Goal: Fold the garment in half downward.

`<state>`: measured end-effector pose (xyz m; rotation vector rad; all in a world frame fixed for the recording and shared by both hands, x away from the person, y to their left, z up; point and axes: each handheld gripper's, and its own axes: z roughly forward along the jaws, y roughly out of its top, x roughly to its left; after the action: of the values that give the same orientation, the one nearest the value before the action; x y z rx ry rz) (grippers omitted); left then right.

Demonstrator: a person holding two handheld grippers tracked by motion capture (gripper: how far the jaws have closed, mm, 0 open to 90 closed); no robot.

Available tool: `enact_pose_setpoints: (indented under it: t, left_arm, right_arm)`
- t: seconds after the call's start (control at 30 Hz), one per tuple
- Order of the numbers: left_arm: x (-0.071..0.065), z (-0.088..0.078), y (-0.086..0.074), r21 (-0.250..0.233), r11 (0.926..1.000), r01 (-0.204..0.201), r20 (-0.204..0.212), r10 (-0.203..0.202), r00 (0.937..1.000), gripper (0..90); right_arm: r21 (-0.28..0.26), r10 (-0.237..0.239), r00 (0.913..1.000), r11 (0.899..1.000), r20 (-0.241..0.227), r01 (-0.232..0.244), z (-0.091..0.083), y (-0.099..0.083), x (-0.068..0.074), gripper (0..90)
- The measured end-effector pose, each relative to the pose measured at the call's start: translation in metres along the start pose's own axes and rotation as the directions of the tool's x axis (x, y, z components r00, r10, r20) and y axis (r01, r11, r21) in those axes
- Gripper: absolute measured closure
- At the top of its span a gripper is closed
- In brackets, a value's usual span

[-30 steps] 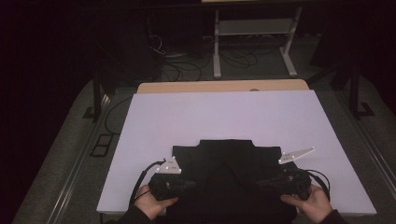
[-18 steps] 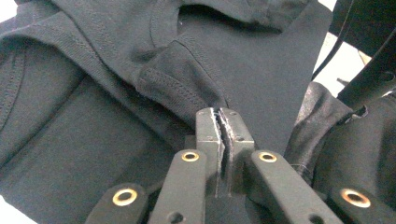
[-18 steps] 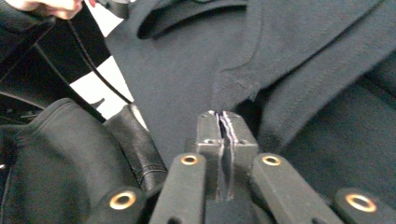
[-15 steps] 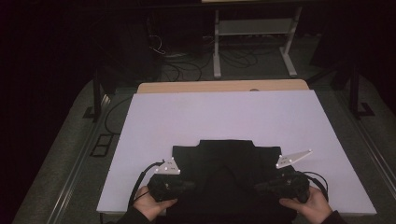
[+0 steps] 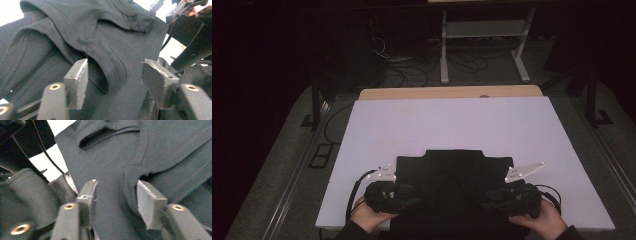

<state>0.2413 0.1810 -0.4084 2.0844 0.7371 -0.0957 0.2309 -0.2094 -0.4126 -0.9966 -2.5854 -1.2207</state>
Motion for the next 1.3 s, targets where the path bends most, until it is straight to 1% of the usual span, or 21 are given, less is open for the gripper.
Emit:
enact_pose_setpoints:
  t: [0.07, 0.1, 0.13, 0.17, 0.23, 0.27, 0.3, 0.33, 0.4, 0.43, 0.5, 0.63, 0.73, 0.8, 0.83, 0.87, 1.07, 1.13, 1.3]
  left_arm:
    - [0.0, -0.001, 0.001, -0.004, 0.9998, -0.019, 0.011, 0.019, 0.9998, 28.2]
    - [0.0, -0.002, 0.001, -0.008, 0.9994, -0.034, 0.025, 0.034, 0.9991, 24.7]
    - [0.0, -0.002, 0.002, -0.009, 0.9988, -0.048, 0.033, 0.048, 0.9983, 19.4]
    - [0.0, -0.002, 0.003, -0.008, 0.9984, -0.055, 0.032, 0.056, 0.998, 15.2]
    - [0.0, -0.002, 0.005, -0.011, 0.998, -0.062, 0.05, 0.062, 0.9968, 8.9]
    - [0.0, -0.001, 0.005, -0.011, 0.9981, -0.06, 0.052, 0.061, 0.9968, 4.7]
    - [0.001, -0.001, 0.006, -0.007, 0.998, -0.062, 0.055, 0.062, 0.9966, 0.3]
    - [0.001, 0.0, 0.006, -0.006, 0.998, -0.064, 0.058, 0.064, 0.9963, 0.0]
    - [0.003, 0.0, 0.007, -0.004, 0.9973, -0.073, 0.062, 0.073, 0.9954, 0.0]
    - [0.004, 0.0, 0.008, -0.006, 0.9969, -0.078, 0.055, 0.078, 0.9954, 0.0]
    - [0.006, -0.001, 0.009, -0.008, 0.997, -0.077, 0.042, 0.077, 0.9961, 0.0]
    - [0.012, -0.005, 0.014, -0.034, 0.9966, -0.074, 0.027, 0.075, 0.9968, 0.0]
    - [0.016, -0.009, 0.019, -0.056, 0.9961, -0.068, 0.022, 0.07, 0.9973, 0.0]
    - [0.019, -0.01, 0.021, -0.077, 0.9949, -0.065, 0.012, 0.066, 0.9977, 0.0]
    - [0.021, -0.011, 0.023, -0.08, 0.9942, -0.071, 0.012, 0.073, 0.9973, 0.0]
    - [0.022, -0.011, 0.024, -0.091, 0.9938, -0.065, 0.01, 0.066, 0.9978, 0.0]
    - [0.028, -0.012, 0.029, -0.095, 0.9932, -0.067, -0.004, 0.067, 0.9977, 0.0]
    - [0.03, -0.012, 0.03, -0.1, 0.9928, -0.067, -0.006, 0.067, 0.9978, 0.0]
    - [0.033, -0.011, 0.033, -0.092, 0.9934, -0.068, -0.012, 0.068, 0.9976, 0.0]
  right_arm:
    - [-0.008, 0.001, 1.0, 1.0, 0.003, -0.001, -0.002, 0.002, 0.0, 39.6]
    - [-0.013, 0.005, 1.0, 1.0, 0.004, -0.004, -0.002, 0.003, -0.001, 36.8]
    - [-0.012, 0.008, 1.0, 1.0, 0.006, -0.008, -0.003, 0.004, -0.002, 32.6]
    - [-0.014, 0.009, 0.9999, 1.0, 0.011, -0.008, -0.003, 0.004, -0.002, 28.3]
    - [-0.014, 0.019, 0.9996, 1.0, 0.021, -0.019, -0.003, 0.006, -0.003, 17.8]
    - [-0.02, 0.025, 0.9989, 1.0, 0.041, -0.024, -0.003, 0.007, -0.003, 14.3]
    - [-0.022, 0.023, 0.9987, 1.0, 0.046, -0.022, -0.003, 0.007, -0.004, 12.9]
    - [-0.023, 0.022, 0.9988, 1.0, 0.045, -0.021, -0.003, 0.007, -0.004, 11.6]
    - [-0.032, 0.023, 0.9988, 0.999, 0.042, -0.022, -0.003, 0.009, -0.005, 1.3]
    - [-0.031, 0.023, 0.9987, 0.999, 0.046, -0.021, -0.004, 0.01, -0.005, 0.0]
    - [-0.044, 0.024, 0.999, 0.999, 0.038, -0.022, -0.006, 0.011, -0.006, 0.0]
    - [-0.067, 0.025, 0.9992, 0.997, 0.031, -0.023, -0.012, 0.016, -0.01, 0.0]
    - [-0.081, 0.023, 0.999, 0.996, 0.038, -0.02, -0.016, 0.021, -0.014, 0.0]
    - [-0.095, 0.01, 0.9987, 0.996, 0.05, -0.005, -0.019, 0.023, -0.017, 0.0]
    - [-0.099, 0.005, 0.9984, 0.995, 0.057, 0.0, -0.02, 0.024, -0.019, 0.0]
    - [-0.098, 0.005, 0.9981, 0.995, 0.061, 0.001, -0.021, 0.026, -0.02, 0.0]
    - [-0.107, -0.009, 0.9966, 0.994, 0.081, 0.017, -0.027, 0.029, -0.025, 0.0]
    - [-0.11, -0.008, 0.9965, 0.994, 0.084, 0.017, -0.029, 0.03, -0.026, 0.0]
    - [-0.112, 0.0, 0.9955, 0.994, 0.094, 0.011, -0.032, 0.031, -0.032, 0.0]
